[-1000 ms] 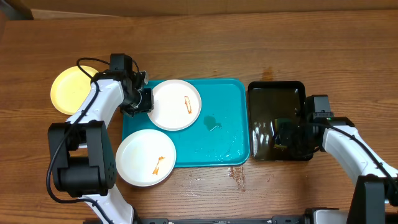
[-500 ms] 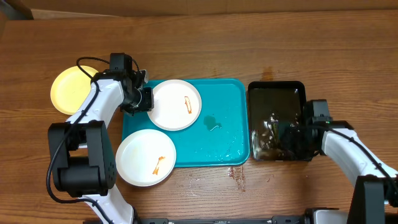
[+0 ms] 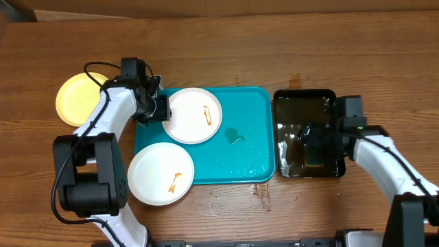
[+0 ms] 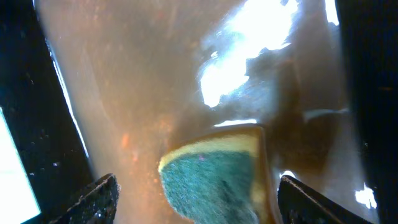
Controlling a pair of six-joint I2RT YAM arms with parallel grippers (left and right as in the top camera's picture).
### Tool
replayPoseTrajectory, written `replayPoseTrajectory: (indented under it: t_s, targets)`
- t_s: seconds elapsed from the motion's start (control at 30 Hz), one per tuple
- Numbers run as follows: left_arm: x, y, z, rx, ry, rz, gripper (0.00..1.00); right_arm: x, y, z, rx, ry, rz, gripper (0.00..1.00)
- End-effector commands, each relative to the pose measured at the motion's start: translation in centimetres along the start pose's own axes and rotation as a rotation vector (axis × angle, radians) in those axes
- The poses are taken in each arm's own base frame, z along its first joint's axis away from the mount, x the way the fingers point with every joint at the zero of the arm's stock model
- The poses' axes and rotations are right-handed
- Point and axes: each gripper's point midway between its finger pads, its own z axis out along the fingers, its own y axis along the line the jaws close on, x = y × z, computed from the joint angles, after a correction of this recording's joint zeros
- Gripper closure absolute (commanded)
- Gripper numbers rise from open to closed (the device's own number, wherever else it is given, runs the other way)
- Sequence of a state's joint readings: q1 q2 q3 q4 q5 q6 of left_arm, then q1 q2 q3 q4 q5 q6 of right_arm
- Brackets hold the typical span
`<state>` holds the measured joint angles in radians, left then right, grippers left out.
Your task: Clean dirty plates on tray and stack at the side
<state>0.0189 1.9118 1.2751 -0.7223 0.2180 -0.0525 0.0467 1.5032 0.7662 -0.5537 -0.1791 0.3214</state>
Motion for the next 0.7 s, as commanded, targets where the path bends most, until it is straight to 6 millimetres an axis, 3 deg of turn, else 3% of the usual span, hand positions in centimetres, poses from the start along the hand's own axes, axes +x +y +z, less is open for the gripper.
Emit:
replayPoseTrajectory:
  t_s: [0.0,0.1,0.2,0.23,0.3,0.33,0.37,0.4,0.43,0.47,0.53,0.67]
  targets:
    - [-0.1,-0.6,0.1,0.02,-0.008,0.003,0.59,1.3,0.0,1.3,0.065,0.007,-0.073,0.2]
    - [-0.2,-0.6,0.1,0.021,-0.013,0.004,0.58,1.7,0.1,1.9,0.133,-0.006,-0.13,0.21]
    - [-0.1,-0.6,0.1,0.021,-0.01,0.003,0.58,1.3,-0.7,2.2,0.234,-0.042,-0.164,0.29]
    - [-0.1,-0.6,0.1,0.021,-0.01,0.003,0.59,1.1,-1.1,2.2,0.267,-0.059,-0.155,0.37]
    - [-0.1,-0.6,0.1,0.021,-0.01,0.004,0.6,0.7,-0.9,2.2,0.265,-0.079,-0.15,0.89]
    - [-0.2,-0.6,0.1,0.02,-0.01,0.004,0.62,0.6,-0.5,2.3,0.243,-0.082,-0.15,0.96]
    - [-0.2,-0.6,0.1,0.018,-0.011,0.004,0.64,0.5,-0.1,2.4,0.22,-0.083,-0.15,0.96]
    - [-0.2,-0.5,0.1,0.013,-0.011,0.004,0.65,0.4,0.4,2.4,0.194,-0.085,-0.15,0.81]
    - [-0.2,-0.4,0.1,0.007,-0.011,0.004,0.65,0.3,0.8,2.5,0.176,-0.087,-0.15,0.5]
    - [-0.2,-0.2,0.1,-0.003,-0.011,0.003,0.63,0.2,0.9,2.5,0.17,-0.091,-0.15,0.34]
    - [-0.2,0.0,0.1,-0.016,-0.014,0.004,0.57,0.1,0.9,2.3,0.172,-0.088,-0.149,0.17]
    - [-0.4,0.0,0.1,-0.015,-0.019,0.005,0.53,1.5,0.1,2.2,0.201,-0.025,-0.145,0.06]
